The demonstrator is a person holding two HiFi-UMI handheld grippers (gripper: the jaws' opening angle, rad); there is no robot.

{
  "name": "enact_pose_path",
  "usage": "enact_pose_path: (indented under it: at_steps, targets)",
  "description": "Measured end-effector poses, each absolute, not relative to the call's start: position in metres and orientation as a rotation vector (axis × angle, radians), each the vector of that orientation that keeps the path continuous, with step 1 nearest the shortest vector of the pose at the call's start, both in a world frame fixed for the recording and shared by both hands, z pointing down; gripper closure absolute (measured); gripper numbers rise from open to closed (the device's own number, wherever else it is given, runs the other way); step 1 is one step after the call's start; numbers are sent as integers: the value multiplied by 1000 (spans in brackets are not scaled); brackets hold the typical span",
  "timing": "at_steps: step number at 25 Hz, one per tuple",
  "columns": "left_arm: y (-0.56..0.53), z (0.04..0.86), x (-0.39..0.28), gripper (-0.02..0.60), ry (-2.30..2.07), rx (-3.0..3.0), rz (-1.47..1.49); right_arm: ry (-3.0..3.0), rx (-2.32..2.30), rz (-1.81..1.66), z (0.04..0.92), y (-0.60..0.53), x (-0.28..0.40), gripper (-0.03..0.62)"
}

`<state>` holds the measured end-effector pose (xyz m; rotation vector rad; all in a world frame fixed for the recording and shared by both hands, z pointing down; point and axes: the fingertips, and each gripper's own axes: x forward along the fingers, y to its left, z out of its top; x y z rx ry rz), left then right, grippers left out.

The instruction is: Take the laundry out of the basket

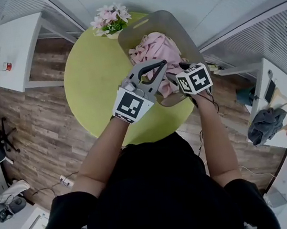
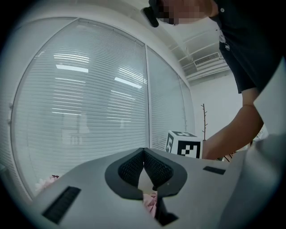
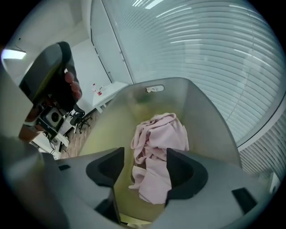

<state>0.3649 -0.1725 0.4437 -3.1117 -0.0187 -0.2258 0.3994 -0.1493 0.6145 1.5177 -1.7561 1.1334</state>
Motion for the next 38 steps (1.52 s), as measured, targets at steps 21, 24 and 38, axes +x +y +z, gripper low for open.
enact_pose_path:
  at_steps: [21, 24, 38]
  targets:
    - [-214, 468, 403, 572, 186, -3133, -228, -1497, 1384, 1246, 743, -174, 430, 125]
    - [-216, 470, 404, 572, 200, -3135, -234, -1467, 1349, 1259, 760, -168, 429, 108]
    - [-232, 477, 389, 572, 383, -3156, -283, -1380, 1206, 1271, 805, -170, 427, 92]
